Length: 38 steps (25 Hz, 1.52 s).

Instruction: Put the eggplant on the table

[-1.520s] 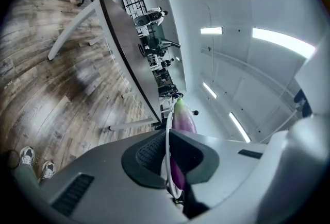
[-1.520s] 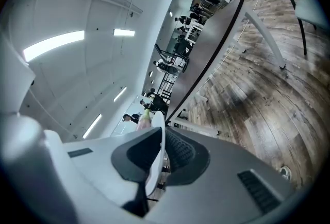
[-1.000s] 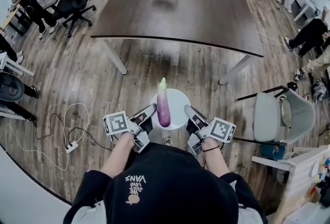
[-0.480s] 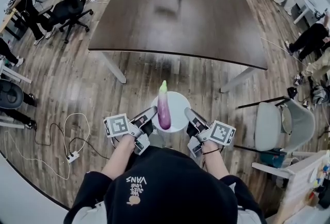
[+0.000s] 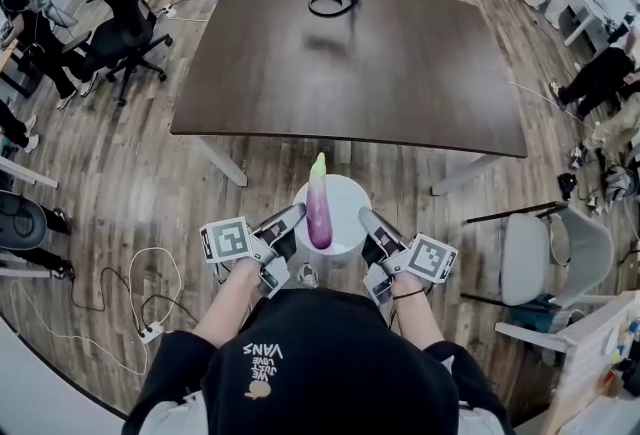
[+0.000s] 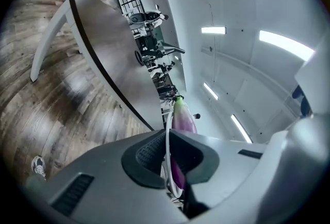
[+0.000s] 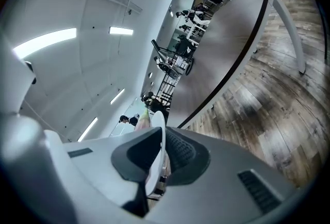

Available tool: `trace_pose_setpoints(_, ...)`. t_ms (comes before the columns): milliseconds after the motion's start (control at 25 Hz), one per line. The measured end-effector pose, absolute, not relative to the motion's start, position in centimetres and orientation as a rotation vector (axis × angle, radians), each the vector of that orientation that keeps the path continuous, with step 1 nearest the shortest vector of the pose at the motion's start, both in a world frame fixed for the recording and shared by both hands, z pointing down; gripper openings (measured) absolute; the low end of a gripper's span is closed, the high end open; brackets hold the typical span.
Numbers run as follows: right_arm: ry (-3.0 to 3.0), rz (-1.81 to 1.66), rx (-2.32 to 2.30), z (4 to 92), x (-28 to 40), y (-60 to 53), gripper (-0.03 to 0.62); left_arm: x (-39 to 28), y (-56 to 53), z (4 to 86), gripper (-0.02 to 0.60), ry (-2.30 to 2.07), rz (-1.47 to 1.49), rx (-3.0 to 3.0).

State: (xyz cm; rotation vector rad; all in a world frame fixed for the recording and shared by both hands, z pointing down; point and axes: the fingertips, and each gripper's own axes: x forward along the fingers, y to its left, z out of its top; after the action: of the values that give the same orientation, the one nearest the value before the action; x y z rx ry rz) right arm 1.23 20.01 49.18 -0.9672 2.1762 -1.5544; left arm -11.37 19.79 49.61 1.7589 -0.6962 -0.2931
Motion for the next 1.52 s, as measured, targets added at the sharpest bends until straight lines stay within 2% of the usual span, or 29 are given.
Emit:
trace_pose_setpoints(400, 2.157, -1.565, -0.963, 49.1, 0.3, 15.2, 0.031, -11.7, 15.1, 49.8, 0.025, -0.659, -0.322, 1.72)
trace_pose_setpoints(1040, 2.221, -1.648, -1.086, 51.4, 4.9, 2.9, 0.031, -8.5, 3.0, 50.3, 0.025, -0.693, -0.336, 1.718)
trace_pose_setpoints(1520, 2.271, -1.629, -0.878, 50.4, 4.9, -6.3, 0.031, -7.2, -5.2, 51.0, 0.025, -0.752, -0.355, 1.708)
